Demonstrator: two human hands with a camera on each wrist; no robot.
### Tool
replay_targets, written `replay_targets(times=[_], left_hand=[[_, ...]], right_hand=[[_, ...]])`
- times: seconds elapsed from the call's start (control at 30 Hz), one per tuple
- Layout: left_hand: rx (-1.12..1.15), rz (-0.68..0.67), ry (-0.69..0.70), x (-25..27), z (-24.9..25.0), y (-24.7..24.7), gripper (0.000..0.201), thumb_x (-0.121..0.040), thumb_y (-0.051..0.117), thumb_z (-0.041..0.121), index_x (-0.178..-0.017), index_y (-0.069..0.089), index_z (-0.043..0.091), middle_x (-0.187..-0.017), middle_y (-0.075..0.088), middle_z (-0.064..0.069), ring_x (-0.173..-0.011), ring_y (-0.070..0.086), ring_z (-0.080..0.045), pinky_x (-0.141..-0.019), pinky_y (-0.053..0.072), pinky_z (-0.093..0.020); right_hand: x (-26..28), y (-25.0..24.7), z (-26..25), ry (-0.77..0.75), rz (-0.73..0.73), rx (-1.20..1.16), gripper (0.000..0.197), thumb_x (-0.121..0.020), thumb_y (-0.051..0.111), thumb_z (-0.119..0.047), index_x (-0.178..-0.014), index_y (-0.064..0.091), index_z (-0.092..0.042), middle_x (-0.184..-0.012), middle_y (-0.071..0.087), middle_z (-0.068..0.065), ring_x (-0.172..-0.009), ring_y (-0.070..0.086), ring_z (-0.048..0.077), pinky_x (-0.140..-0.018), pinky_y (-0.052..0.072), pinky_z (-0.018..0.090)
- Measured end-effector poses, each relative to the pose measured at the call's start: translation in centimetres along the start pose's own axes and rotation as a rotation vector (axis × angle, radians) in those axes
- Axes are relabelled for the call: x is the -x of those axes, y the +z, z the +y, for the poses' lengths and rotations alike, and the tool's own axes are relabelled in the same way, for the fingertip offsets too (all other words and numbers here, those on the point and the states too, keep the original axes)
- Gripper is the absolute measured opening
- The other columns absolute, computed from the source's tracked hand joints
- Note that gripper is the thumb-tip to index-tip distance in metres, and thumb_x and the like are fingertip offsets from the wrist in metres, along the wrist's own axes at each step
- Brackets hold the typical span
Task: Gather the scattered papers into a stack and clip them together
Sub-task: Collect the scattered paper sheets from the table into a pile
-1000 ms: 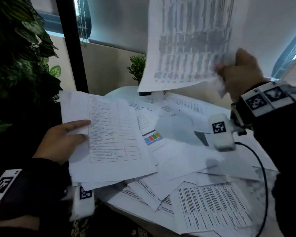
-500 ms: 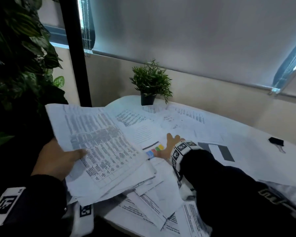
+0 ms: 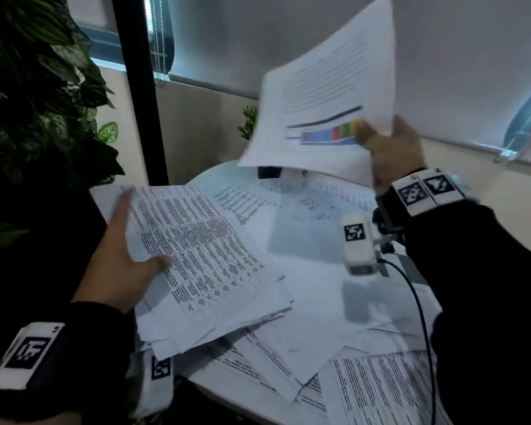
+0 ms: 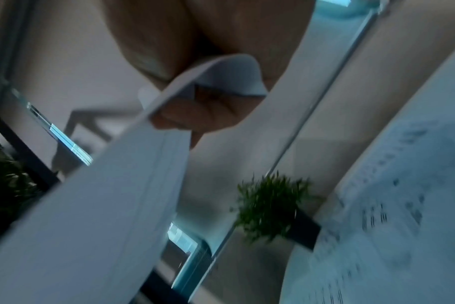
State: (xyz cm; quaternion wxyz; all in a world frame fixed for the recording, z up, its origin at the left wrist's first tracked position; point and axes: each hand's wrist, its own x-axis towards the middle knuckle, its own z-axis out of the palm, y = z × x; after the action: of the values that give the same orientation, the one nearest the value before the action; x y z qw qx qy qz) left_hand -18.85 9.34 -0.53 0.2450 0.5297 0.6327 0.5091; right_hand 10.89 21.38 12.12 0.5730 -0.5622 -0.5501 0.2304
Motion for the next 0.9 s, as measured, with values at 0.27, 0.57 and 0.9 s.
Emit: replay_targets(times=[0.27, 0.57, 0.9], left_hand=[[0.646, 0.017, -0.288, 0.3, 1.2, 1.0, 0.027, -0.092, 0.06, 0.04, -0.079, 0.073, 0.02, -0.101, 0.072, -0.003, -0.101, 0.065, -0.03, -0.102, 0.044, -0.045], [0.425, -0.094, 0.271, 1.5, 6.6, 1.3, 0.058, -0.062, 0.075, -0.007, -0.1, 0.05, 0.029, -0.106, 0.065, 0.02, -0.101, 0.061, -0.002, -0.085, 0.052, -0.018], [0.561, -0.263, 0.335, 2.8, 11.7, 10.0, 0.059, -0.076, 0.076, 0.008, -0.125, 0.045, 0.02, -0.115, 0.067, 0.012, -0.106, 0.064, -0.001, -0.086, 0.052, -0.016]], right_hand=[[9.2, 5.5, 5.8, 0.061, -0.673, 0.308, 0.028, -0.089, 0.062, -0.031, -0.105, 0.063, -0.008, -0.105, 0.067, 0.012, -0.1, 0.061, 0.027, -0.093, 0.046, 0.042], [8.3, -0.4, 8.2, 0.329, -0.713, 0.168, 0.118, -0.051, 0.071, -0.075, -0.145, 0.009, -0.04, -0.143, 0.041, 0.009, -0.123, 0.049, 0.023, -0.103, 0.041, 0.039], [8.4, -12.0, 6.9, 0.044, -0.264, -0.449, 0.042, -0.058, 0.081, -0.018, -0.091, 0.056, -0.008, -0.066, 0.067, -0.007, -0.061, 0.062, 0.004, -0.054, 0.049, 0.019]])
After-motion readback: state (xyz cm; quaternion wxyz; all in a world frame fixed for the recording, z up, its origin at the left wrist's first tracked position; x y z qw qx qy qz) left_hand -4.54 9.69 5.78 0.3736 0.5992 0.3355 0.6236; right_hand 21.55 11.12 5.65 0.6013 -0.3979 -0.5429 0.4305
